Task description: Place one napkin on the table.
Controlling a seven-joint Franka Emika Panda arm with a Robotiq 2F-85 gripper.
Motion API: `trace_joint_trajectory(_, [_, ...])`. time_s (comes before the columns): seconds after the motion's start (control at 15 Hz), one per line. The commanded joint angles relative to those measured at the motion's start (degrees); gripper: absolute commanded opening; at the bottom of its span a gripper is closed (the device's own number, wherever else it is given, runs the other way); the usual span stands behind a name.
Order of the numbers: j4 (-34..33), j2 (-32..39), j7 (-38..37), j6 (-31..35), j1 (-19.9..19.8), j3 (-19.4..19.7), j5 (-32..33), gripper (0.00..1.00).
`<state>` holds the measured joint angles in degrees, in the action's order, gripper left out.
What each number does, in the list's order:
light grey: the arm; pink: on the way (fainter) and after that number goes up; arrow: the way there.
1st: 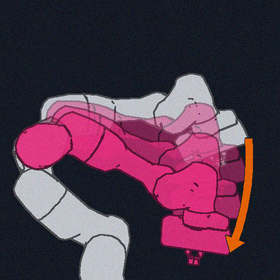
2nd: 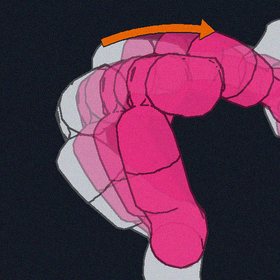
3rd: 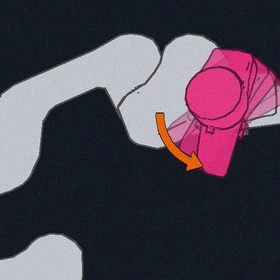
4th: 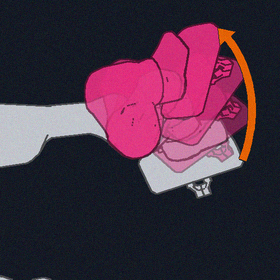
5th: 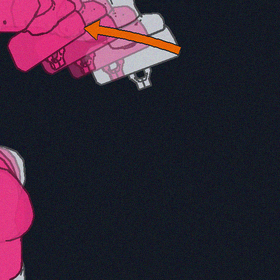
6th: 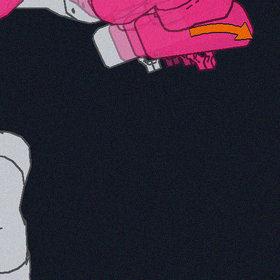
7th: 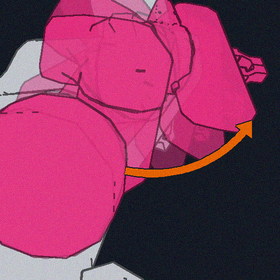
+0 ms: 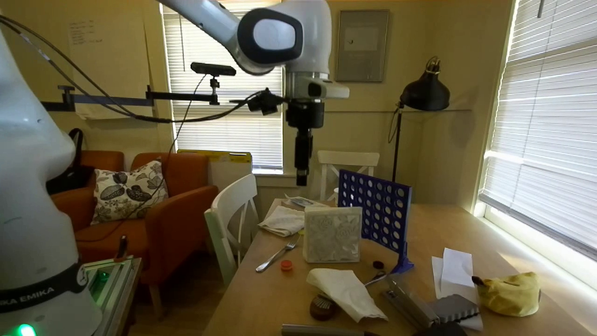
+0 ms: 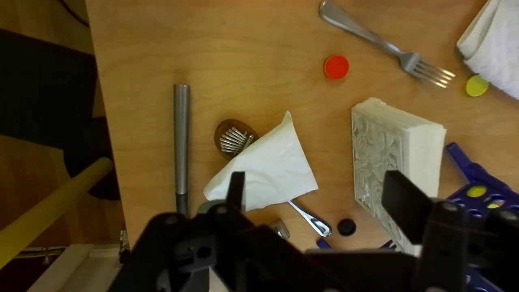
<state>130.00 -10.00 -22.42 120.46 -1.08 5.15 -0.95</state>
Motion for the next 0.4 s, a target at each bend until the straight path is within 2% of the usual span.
trace_joint_trajectory(0.0, [-3.33,-4.38,3.43,-11.1,-2.55,0.45,-3.2,1.0])
trace_joint_trajectory(0.07, [-1.84,-3.28,1.73,-7.11,-2.69,-0.83,-1.14,1.0])
trace_joint_trajectory(0.33, [-2.02,-3.87,1.91,-7.99,-3.21,-1.13,-1.14,1.0])
